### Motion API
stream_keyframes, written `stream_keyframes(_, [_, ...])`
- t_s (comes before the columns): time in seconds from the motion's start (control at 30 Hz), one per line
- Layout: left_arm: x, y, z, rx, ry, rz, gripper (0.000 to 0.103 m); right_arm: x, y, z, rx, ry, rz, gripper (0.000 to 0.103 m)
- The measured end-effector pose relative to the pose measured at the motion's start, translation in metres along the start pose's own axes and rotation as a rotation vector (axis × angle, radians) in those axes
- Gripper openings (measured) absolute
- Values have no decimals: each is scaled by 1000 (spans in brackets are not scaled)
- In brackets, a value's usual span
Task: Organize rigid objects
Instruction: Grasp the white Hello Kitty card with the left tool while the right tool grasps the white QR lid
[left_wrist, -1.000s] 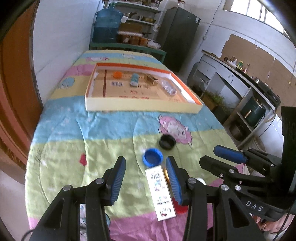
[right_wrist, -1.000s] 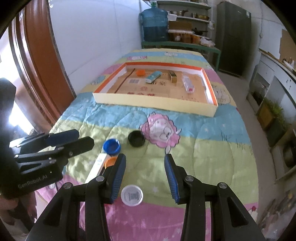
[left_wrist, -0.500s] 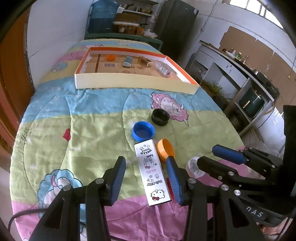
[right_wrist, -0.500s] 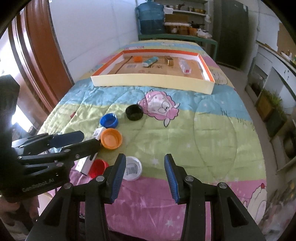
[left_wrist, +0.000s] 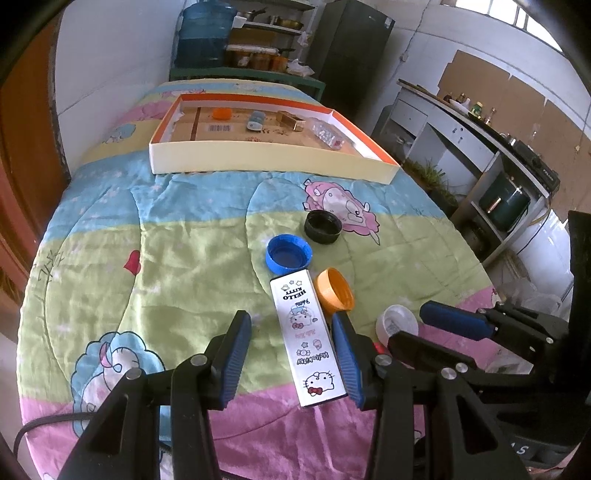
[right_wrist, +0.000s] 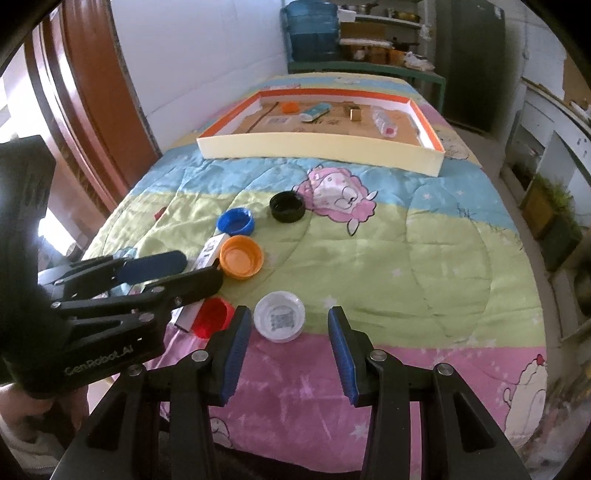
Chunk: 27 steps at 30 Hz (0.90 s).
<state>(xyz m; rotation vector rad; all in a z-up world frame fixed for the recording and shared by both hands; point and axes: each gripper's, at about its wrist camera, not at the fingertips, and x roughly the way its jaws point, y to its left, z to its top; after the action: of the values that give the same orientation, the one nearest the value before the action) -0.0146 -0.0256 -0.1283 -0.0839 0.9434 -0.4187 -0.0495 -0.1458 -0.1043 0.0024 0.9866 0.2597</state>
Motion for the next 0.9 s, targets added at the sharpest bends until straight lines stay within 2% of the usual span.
stream_keyframes(0.07, [0,1,-1,4,-5,-7,42,1,-1,-1,4,5,0,44])
stream_keyframes(0.1, [-1,1,-1,5,-7,-16,31,2,-1,-2,8,8,0,44])
stream_keyframes(0.13, [0,3,-2,3,-4,-25,27,3,-2,-2,10,10,-1,44])
stream_keyframes(0.43, [-5,5,-5,-5,-24,-36,27,5,0,-5,1,17,1,44])
stream_keyframes(0.83, [-22,15,-2,-25,-71,4,27,9,8,-5,-65,10,-39,44])
stream_keyframes(0.9, [-23,16,-1,-30,-72,1,27,10,9,-5,-74,5,-55,38])
